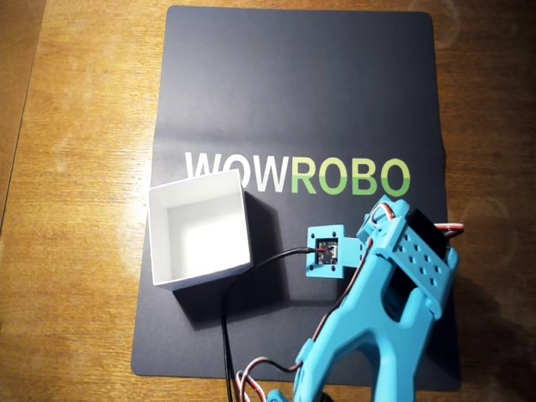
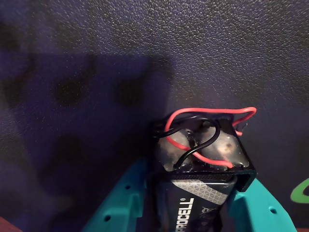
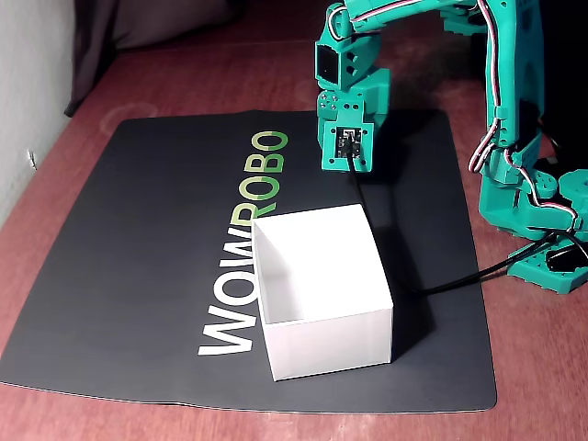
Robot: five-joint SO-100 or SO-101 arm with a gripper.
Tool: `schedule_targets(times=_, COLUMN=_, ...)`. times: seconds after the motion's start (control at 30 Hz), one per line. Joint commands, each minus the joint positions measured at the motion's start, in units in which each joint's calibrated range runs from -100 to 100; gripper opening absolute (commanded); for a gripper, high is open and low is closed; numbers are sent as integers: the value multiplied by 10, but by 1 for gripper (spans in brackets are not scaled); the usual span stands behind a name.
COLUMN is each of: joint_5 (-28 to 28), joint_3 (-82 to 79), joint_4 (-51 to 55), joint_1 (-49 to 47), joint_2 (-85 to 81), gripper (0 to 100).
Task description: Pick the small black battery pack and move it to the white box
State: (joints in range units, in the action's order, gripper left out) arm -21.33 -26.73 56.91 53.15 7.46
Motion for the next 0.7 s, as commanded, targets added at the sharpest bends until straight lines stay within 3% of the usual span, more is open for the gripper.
schedule_targets(times=0.0, joint_5=3, joint_3=6, joint_4=4, joint_1=5, joint_2=-3, gripper=6)
schedule_targets(times=0.17, joint_5=32, joint_3=15, joint_4=4, joint_1=3, joint_2=-4, gripper=6)
schedule_targets(times=0.67, joint_5=33, joint_3=23, joint_4=4, joint_1=-15, joint_2=-57, gripper=4)
